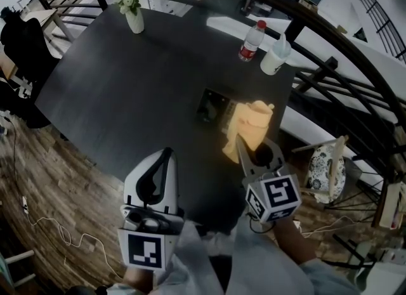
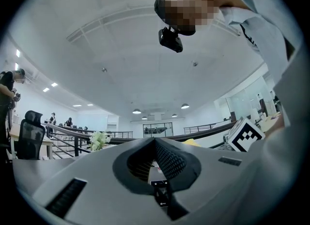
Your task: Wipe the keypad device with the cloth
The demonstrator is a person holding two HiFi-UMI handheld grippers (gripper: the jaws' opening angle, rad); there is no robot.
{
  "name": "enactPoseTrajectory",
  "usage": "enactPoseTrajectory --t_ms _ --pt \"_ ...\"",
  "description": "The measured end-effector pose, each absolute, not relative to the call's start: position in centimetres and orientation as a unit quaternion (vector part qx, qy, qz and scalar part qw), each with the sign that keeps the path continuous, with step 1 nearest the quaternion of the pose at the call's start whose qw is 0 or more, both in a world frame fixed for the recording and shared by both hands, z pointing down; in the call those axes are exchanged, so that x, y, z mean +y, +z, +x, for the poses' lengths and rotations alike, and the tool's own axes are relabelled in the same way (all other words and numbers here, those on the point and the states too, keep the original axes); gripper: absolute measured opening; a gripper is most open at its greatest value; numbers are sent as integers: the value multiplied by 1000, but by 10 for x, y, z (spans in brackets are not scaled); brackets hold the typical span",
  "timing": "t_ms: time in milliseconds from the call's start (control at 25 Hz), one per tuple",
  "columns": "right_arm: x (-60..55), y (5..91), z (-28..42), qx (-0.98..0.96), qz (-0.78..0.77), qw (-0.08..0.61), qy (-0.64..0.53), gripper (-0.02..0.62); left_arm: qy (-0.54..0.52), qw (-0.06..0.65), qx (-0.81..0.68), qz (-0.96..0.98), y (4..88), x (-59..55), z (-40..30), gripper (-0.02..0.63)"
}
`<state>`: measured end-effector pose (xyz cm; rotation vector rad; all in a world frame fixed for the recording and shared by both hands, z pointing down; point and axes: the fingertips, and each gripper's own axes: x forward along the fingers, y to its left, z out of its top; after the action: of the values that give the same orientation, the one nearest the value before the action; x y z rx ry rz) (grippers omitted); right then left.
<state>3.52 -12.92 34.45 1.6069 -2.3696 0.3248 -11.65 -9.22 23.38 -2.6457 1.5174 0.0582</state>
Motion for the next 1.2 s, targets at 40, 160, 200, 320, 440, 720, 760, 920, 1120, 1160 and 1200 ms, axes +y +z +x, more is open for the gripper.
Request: enactPoseTrajectory --t_ms 40,160,200,320,440,720,760,920,1120,1160,1200 --pt "-127 338 35 -816 555 127 104 69 19 47 497 -866 233 -92 -117 12" --pt "-122 322 36 -818 556 127 77 69 22 52 499 -865 229 -93 -118 12" --pt "-120 316 36 -818 557 126 69 69 22 53 500 -864 228 -93 -118 12" --pt "-115 302 38 -817 562 120 48 69 23 57 501 -863 225 -92 -119 12" --pt "-111 291 41 -814 568 113 35 69 25 60 500 -863 222 -92 -117 12" --pt "-105 276 45 -812 576 95 17 69 27 67 496 -865 216 -92 -112 12" --pt "-105 276 45 -812 576 93 16 69 28 68 496 -865 216 -92 -111 12" --pt "-105 274 48 -810 579 93 12 69 26 68 494 -867 216 -91 -109 12" --pt "-105 277 48 -808 581 101 6 69 28 69 493 -867 217 -90 -109 12" --pt "-104 277 48 -808 581 101 6 69 29 69 493 -867 216 -89 -110 12" --pt "-104 277 48 -808 581 101 6 69 30 68 494 -866 216 -89 -110 12"
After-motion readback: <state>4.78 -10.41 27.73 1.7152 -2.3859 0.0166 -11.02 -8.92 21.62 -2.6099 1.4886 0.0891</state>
